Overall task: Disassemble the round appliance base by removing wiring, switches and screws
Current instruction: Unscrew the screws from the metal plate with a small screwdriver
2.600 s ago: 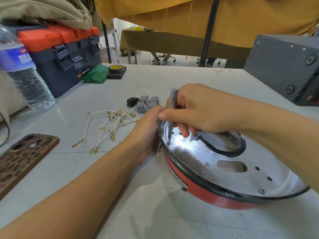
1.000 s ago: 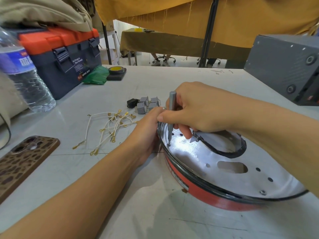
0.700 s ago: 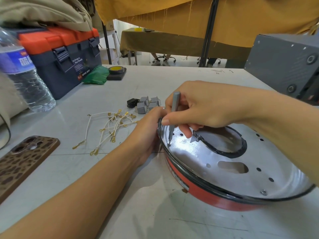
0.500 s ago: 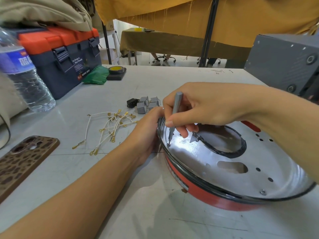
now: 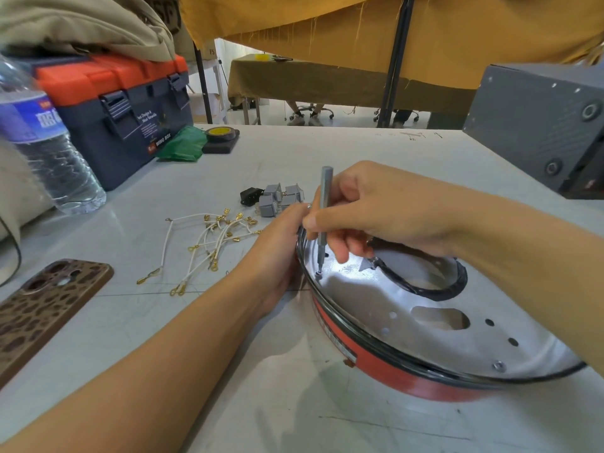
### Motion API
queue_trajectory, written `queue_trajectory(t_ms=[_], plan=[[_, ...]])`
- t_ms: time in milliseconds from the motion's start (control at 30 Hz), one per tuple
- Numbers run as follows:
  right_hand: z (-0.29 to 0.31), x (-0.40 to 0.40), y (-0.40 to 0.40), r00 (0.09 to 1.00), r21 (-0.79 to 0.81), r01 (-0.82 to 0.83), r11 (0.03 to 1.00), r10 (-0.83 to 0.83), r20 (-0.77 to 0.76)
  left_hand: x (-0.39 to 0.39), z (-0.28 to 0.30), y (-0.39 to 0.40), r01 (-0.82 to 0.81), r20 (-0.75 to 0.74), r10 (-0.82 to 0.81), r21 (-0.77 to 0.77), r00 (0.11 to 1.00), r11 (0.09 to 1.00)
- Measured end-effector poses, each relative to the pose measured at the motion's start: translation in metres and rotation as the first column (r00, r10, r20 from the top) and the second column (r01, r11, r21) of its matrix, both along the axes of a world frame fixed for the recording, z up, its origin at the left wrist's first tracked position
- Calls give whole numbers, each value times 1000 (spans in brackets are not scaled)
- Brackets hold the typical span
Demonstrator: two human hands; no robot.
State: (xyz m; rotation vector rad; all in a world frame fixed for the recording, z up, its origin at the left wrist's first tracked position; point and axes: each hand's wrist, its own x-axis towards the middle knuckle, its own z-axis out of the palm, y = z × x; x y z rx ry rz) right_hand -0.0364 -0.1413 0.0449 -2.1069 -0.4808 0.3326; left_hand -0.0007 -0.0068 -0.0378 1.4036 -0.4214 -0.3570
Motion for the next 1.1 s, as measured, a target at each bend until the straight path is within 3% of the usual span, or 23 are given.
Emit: queue_trajectory(t_ms=[100,200,500,667,1100], plan=[[-7,0,4,987,-34,103,994,-98,129,-1,0,0,62,51,-61,-15,997,998],[-7,-1,4,976,-110,98,989,-74,203,1,-2,1,27,-7,-27,13,1000,1000],[-5,-2,0,983,-169,34,985,-2,183,0,0,-1,-34,-150,25,-58,988,998],[-1,-5,-3,988,-193,5,981,25,152,-4,3,0,-56,-152,51,-27,987,998],[-6,-9,-5,989,35,61,998,-65,133,-2,1,0,-38,-133,37,-9,990,999]])
